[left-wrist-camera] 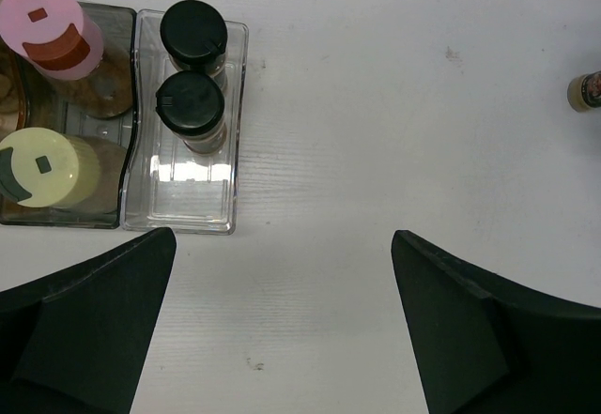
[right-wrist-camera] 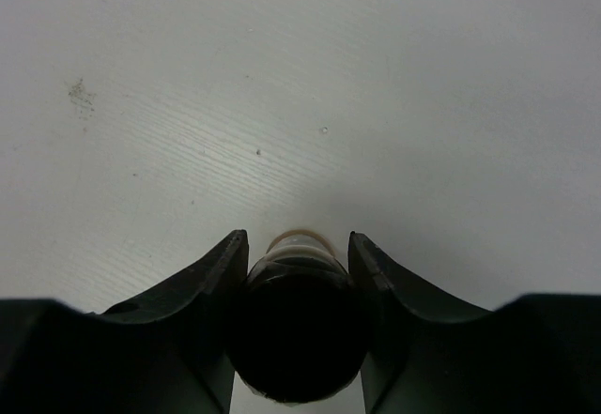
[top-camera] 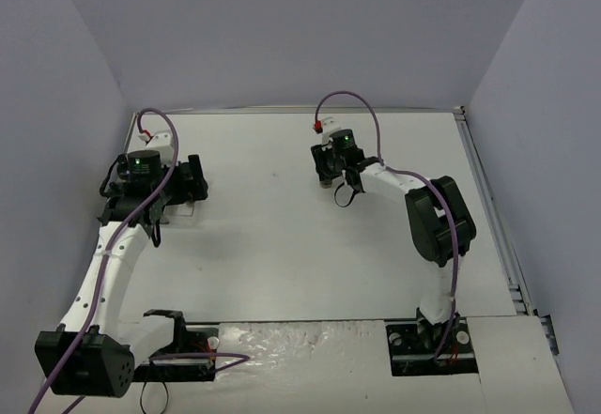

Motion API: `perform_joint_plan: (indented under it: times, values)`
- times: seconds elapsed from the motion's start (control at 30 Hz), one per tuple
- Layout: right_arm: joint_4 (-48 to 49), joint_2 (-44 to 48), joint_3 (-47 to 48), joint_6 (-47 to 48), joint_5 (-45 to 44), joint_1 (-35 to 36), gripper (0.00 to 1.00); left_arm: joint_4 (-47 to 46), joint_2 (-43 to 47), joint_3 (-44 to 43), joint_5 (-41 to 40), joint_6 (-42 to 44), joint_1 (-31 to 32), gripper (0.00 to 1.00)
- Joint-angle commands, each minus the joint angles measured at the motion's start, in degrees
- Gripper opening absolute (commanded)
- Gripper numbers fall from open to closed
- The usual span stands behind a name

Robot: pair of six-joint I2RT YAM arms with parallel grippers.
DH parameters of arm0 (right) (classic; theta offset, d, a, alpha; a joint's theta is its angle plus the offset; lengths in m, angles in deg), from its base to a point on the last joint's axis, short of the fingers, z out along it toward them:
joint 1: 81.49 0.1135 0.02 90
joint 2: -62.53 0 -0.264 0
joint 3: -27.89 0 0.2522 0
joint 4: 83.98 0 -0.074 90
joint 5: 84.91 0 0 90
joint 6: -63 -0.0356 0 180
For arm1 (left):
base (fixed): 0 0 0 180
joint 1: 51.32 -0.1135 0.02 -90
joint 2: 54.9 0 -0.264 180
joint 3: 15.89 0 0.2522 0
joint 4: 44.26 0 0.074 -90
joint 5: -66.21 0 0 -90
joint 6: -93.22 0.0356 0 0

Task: Organize the condiment bottles

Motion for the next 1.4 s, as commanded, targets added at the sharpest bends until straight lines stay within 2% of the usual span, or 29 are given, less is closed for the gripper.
perform_joint_plan:
  times: [0.0,0.13,0.33,0.57,0.67,0.77,1.0,1.13,1.2,1.37]
  values:
    - [3.3,4.0,-1.5,1.8,0.2,2.9,0.24,-2.6,0.0,-2.5,0.6,0.0,-0.3,0.97]
    - [3.4,6.3,-3.3,1.6,1.1,8.9,0.18,-2.6,-0.1,-2.3,0.4,-0.1,-0.3,0.97]
    - [3.5,5.3,-1.6,0.5,1.4,20.1,0.17,-2.8,-0.1,-2.3,0.9,-0.3,-0.5,0.97]
    - [1.8,1.1,3.0,0.4,0.6,25.6,0.20,-2.9,-0.5,-2.1,1.4,-0.4,-0.6,0.97]
    - [1.7,0.2,3.5,0.1,0.4,26.2,0.32,-3.2,-0.4,-1.9,2.1,-0.6,-0.6,0.97]
    - [1.2,0.1,3.6,-0.2,0.2,26.3,0.51,-3.6,-0.3,-1.7,3.5,-0.9,-0.6,0.97]
    - [0.1,3.1,3.0,0.1,-0.7,26.7,0.79,-4.7,-0.6,-1.3,6.1,-1.7,-0.2,0.97]
    - [-1.6,9.0,0.3,0.2,-2.4,26.6,0.88,-4.7,-0.7,-1.4,5.8,-1.6,1.3,0.97]
    - [-3.9,15.2,-2.3,0.2,-4.7,26.4,0.94,-4.3,-1.3,-1.9,4.9,-2.0,3.2,0.97]
    - [-6.2,30.1,-10.7,-1.0,-9.5,25.0,1.00,-3.2,-2.6,-3.3,2.4,-3.7,8.5,0.97]
